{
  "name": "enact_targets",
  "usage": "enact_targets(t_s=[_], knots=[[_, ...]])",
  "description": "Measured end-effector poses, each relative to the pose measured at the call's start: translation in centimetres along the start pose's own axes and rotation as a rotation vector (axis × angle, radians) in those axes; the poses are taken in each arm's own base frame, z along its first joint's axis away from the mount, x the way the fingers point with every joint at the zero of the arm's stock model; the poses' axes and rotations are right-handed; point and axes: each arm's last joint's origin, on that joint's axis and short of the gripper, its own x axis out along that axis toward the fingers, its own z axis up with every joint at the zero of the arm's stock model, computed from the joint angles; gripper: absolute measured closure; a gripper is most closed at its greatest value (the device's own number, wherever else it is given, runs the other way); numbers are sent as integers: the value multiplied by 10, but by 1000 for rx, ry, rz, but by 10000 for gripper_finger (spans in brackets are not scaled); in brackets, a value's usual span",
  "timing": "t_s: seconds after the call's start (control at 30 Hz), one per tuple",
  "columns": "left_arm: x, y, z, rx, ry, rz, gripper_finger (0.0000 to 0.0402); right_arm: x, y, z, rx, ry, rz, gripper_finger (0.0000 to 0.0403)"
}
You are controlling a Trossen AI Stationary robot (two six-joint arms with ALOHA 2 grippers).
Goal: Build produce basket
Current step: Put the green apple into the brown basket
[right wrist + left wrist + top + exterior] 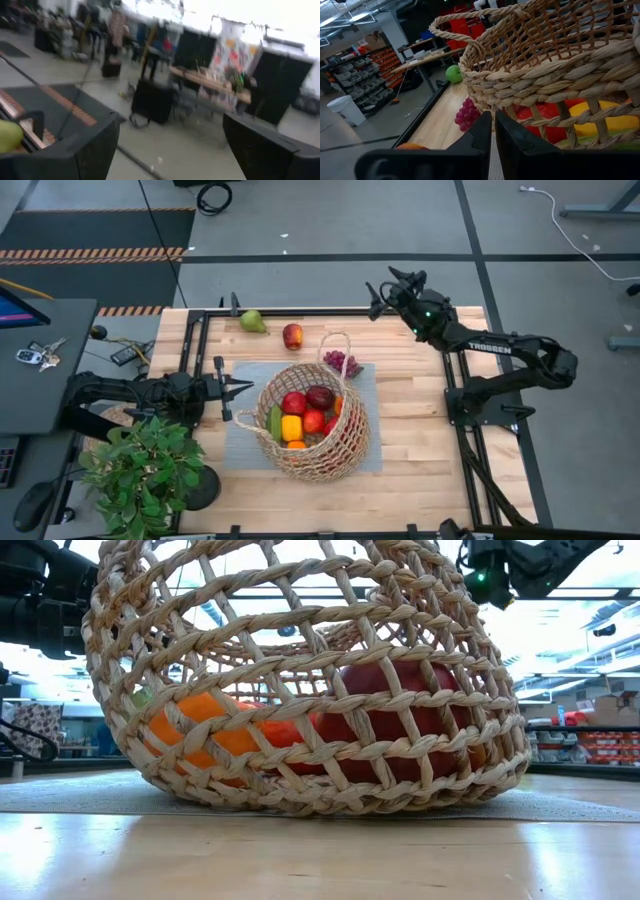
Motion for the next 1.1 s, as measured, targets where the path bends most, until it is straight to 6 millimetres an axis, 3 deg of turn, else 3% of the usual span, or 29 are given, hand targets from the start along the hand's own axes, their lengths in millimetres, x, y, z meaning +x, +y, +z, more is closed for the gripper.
enact_targets(t_s=[0.3,0.47,0.73,1.1], knots=[[0,0,0,0,0,0,368,-5,-33,-54,57,182,-172,54],[0,0,0,0,0,0,372,-7,-48,-79,131,381,-203,48],[0,0,0,0,0,0,366,-11,-63,-97,170,534,-276,6],[0,0,0,0,0,0,372,-9,-75,-126,230,702,-344,5]])
